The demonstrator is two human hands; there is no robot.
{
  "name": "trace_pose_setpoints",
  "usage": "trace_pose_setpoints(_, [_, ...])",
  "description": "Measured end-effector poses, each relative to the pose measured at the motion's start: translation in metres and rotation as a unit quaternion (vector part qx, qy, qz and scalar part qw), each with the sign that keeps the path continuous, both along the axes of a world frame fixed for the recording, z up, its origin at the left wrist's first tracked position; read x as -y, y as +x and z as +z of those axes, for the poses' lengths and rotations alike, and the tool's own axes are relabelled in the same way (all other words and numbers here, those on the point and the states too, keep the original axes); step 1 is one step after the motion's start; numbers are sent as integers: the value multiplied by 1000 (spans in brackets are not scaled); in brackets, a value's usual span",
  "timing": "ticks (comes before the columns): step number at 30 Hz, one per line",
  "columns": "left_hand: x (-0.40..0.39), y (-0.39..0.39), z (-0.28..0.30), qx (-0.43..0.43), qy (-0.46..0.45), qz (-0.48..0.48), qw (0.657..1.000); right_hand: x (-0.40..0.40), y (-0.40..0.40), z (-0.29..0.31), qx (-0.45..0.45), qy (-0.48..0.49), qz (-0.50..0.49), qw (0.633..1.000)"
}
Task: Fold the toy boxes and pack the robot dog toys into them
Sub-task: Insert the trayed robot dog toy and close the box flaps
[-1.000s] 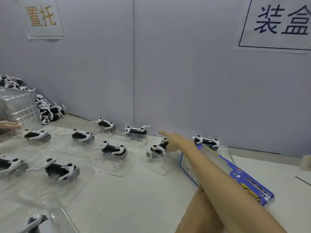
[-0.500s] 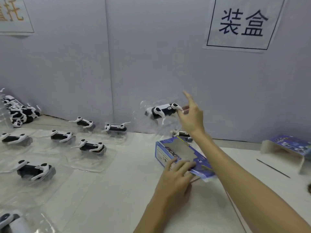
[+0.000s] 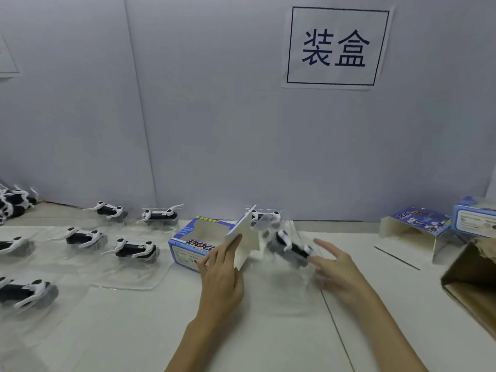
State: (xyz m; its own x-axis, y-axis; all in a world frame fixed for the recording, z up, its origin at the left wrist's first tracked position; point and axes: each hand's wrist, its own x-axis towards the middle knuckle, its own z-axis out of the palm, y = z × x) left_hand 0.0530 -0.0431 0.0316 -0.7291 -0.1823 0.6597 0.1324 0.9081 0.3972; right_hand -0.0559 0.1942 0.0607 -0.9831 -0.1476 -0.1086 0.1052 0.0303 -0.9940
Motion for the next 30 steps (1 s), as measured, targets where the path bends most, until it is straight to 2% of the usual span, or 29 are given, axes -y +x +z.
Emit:
trace_pose_setpoints(2, [-2, 0, -1, 3, 20, -18, 1000, -1, 5, -5, -4, 51, 64, 997])
trace_pose_setpoints(4, [-3, -1, -2, 23, 38, -37, 998, -2, 5, -4, -49, 115, 83, 989])
trace_pose_setpoints(6, [-2, -2, -2, 22, 44, -48, 998, -2, 4, -3, -67, 137, 96, 984])
trace_pose_setpoints(10, [1, -2, -3, 25, 19, -88, 996, -8, 1, -6, -69, 92, 136, 984])
trace_pose_setpoints(15, [6, -3, -2, 44, -24, -103, 993, -12, 0, -10, -24, 6, 184, 983])
trace_pose_setpoints(26, [17, 0, -1, 75, -34, -137, 987, -26, -2, 2, -47, 63, 209, 975])
trace_pose_setpoints(30, [17, 2, 0, 94, -40, -155, 983, -17, -1, 5, -56, 77, 170, 981])
